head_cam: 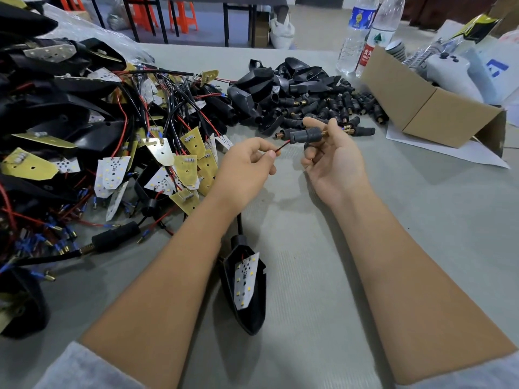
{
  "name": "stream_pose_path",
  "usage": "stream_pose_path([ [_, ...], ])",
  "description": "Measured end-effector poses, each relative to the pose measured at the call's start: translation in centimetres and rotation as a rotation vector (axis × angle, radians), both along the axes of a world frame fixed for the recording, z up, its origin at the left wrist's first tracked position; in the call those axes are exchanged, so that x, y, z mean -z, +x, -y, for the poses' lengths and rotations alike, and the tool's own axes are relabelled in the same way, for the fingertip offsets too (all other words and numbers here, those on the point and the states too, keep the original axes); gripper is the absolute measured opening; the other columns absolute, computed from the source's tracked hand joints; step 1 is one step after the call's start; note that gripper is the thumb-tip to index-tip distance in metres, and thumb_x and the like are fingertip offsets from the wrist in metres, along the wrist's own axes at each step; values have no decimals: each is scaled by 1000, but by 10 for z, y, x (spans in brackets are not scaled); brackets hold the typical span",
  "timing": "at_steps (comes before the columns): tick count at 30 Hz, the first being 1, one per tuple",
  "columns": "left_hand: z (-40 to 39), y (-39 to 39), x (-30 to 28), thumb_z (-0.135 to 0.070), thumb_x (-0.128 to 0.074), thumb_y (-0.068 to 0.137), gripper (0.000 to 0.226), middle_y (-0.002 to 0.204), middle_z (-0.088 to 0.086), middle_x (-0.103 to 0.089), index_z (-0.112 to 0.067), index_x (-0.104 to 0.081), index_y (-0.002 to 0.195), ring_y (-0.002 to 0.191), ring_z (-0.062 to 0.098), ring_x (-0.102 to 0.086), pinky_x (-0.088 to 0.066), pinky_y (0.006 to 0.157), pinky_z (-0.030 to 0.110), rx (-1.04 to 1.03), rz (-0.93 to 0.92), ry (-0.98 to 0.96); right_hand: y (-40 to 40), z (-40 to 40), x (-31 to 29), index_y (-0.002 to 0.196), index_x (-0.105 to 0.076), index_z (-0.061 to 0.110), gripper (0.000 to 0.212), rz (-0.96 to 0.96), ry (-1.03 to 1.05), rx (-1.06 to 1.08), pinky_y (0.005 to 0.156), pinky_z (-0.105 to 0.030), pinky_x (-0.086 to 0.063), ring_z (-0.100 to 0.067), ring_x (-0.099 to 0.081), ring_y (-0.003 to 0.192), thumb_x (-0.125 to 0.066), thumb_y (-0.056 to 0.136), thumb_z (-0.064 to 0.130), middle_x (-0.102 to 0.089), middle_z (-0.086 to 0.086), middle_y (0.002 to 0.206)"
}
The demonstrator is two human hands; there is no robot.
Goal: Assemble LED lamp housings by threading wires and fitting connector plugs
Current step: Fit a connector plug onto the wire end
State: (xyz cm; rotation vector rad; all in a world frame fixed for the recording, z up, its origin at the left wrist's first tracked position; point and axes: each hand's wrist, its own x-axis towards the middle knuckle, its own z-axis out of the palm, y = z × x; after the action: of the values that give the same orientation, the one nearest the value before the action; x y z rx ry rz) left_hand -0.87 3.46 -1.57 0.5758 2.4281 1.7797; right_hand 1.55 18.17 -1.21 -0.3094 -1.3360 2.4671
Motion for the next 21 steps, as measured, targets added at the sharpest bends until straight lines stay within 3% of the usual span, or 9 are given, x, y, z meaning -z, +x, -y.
stream_pose_path([
  [8, -2, 2, -1, -17, -52, 98, 13, 75, -4, -68, -19, -62, 107, 41, -5, -44, -35, 48, 12, -33, 43, 13, -3, 5, 2, 100, -71, 16, 41, 39, 264, -95, 58, -19, -40, -9, -42, 53, -33, 106, 33, -68, 9, 71],
  [11, -2, 1, 0, -11, -52, 90, 25, 80, -4, -72, -28, -54, 109, 45, -5, -47, -36, 53, 22, -56, 73, 38, -5, 4, 4, 103, -69, 14, 40, 22, 256, -68, 57, -19, -43, -8, -46, 53, -34, 106, 32, -67, 5, 74],
  [14, -3, 1, 2, -10, -53, 89, 24, 84, -5, -72, -27, -55, 106, 48, -7, -50, -37, 54, 19, -64, 45, 19, -7, 3, 6, 99, -67, 8, 39, 5, 172, -14, 55, -21, -45, -8, -51, 50, -36, 106, 30, -66, 2, 68],
  [17, -4, -1, 4, -15, -58, 91, 13, 81, -4, -69, -27, -63, 94, 50, -1, -50, -40, 55, 22, -90, 33, 25, -9, 2, 6, 89, -66, 8, 41, 1, 145, 28, 55, -22, -44, -8, -51, 48, -37, 106, 31, -64, 3, 59],
  [19, -4, -2, 5, -18, -58, 93, 17, 69, -8, -66, -28, -65, 81, 51, 4, -50, -46, 56, 28, -95, 5, 3, -8, 1, 7, 84, -65, 8, 42, 5, 140, 53, 54, -22, -43, -8, -50, 47, -38, 106, 32, -62, 3, 58],
  [21, -2, -1, 5, -22, -58, 95, 19, 69, -6, -68, -30, -66, 79, 52, 5, -53, -48, 56, 27, -71, -2, -14, -8, 1, 7, 82, -66, 9, 43, 15, 121, 75, 53, -22, -44, -8, -49, 47, -39, 105, 33, -61, 3, 57],
])
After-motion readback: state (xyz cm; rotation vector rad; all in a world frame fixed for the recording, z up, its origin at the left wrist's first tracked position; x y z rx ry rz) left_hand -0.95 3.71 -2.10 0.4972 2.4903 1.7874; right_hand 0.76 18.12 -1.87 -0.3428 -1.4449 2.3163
